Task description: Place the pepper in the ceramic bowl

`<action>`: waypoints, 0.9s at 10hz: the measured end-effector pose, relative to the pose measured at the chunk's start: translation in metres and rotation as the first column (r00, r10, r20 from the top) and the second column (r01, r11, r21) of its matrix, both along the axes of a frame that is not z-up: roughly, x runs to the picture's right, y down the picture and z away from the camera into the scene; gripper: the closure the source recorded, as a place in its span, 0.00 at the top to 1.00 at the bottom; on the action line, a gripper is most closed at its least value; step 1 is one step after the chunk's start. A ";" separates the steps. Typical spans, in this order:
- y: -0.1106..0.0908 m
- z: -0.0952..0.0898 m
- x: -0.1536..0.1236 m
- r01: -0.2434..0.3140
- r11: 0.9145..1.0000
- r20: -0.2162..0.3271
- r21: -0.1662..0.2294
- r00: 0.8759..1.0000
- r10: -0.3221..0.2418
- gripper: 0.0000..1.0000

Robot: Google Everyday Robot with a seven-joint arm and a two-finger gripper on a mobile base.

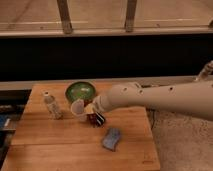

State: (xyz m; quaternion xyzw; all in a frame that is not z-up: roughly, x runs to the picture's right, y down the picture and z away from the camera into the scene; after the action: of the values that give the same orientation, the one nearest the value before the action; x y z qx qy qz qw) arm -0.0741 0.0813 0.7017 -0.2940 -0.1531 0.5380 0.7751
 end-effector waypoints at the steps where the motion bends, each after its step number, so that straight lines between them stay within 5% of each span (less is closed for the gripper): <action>1: -0.015 0.004 -0.009 0.013 1.000 0.007 0.009 1.000 -0.013 0.00; 7: -0.085 0.038 -0.073 0.101 0.993 0.060 0.061 0.993 -0.105 0.00; 9: -0.088 0.040 -0.074 0.102 0.993 0.062 0.065 0.992 -0.106 0.00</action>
State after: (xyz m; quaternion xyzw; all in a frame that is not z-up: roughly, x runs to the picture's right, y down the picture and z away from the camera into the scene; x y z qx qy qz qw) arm -0.1477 -0.0068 0.7417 -0.2953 -0.1794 0.4819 0.8052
